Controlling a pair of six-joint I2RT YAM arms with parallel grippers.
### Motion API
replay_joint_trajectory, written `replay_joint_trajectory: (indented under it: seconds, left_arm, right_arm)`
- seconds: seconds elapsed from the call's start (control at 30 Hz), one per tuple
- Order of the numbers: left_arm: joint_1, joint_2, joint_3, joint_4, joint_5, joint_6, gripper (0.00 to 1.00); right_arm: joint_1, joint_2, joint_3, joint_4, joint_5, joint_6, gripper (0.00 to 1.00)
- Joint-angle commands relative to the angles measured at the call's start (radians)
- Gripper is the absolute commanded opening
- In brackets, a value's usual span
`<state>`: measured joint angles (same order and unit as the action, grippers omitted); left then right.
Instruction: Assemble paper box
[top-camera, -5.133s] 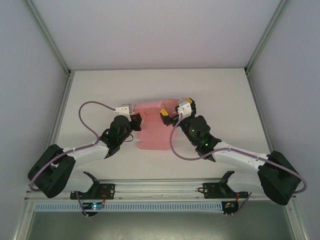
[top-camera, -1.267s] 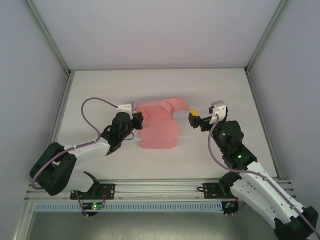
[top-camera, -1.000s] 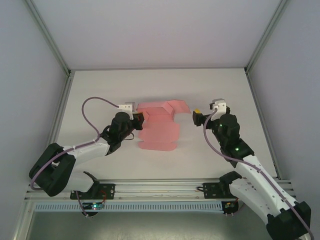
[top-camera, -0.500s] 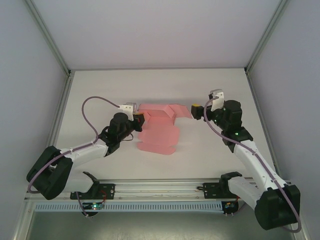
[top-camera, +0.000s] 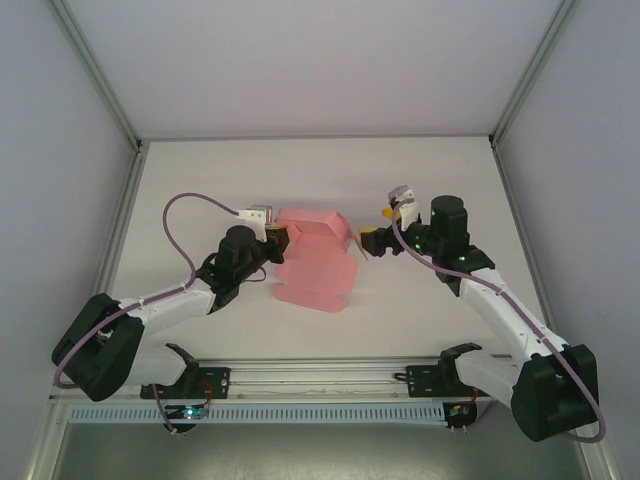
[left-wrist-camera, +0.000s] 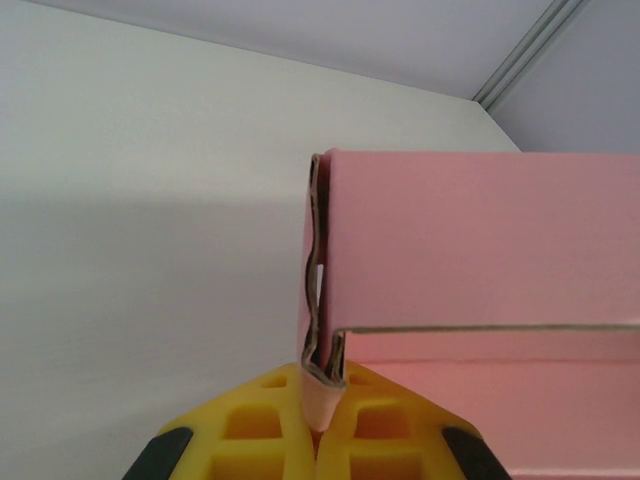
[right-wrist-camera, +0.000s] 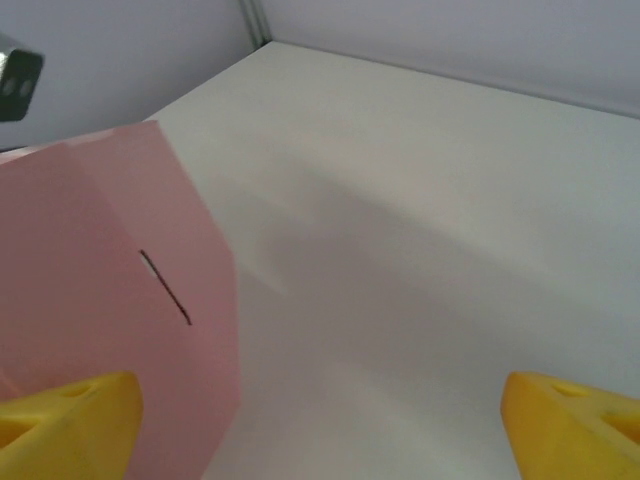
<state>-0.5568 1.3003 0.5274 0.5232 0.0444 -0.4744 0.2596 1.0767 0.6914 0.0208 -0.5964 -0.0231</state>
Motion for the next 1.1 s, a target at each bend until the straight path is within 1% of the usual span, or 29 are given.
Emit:
replay_joint_trajectory:
  seconds: [0.0,0.17,0.23,0.43,0.57,0.87,1.07]
  left_arm:
    - [-0.009,-0.012,0.006,0.003,-0.031,0.008,0.00]
    - [-0.009,-0.012,0.011,0.004,-0.016,0.012,0.00]
    - [-0.013,-0.010,0.014,-0.001,-0.014,0.012,0.00]
    - [-0.009,0.005,0.023,-0.015,-0.021,0.011,0.00]
    - [-0.010,0.010,0.029,-0.026,-0.036,0.010,0.00]
    - [-0.009,0.019,0.042,-0.048,-0.060,0.007,0.00]
    - [-0.010,0.024,0.050,-0.057,-0.054,0.005,0.00]
  right_arm:
    - [0.031,0.007,0.034,-0.035,-0.060,-0.070,0.89]
    - [0.074,0.034,0.050,-0.042,-0.031,-0.099,0.84]
    - [0.087,0.058,0.063,-0.044,-0.021,-0.102,0.79]
    - [0.123,0.122,0.109,-0.049,-0.018,-0.125,0.72]
    - [0.153,0.130,0.120,-0.052,-0.008,-0.149,0.71]
    - [0.197,0.094,0.109,-0.057,0.086,-0.171,0.69]
    - [0.216,0.085,0.106,-0.065,0.100,-0.190,0.68]
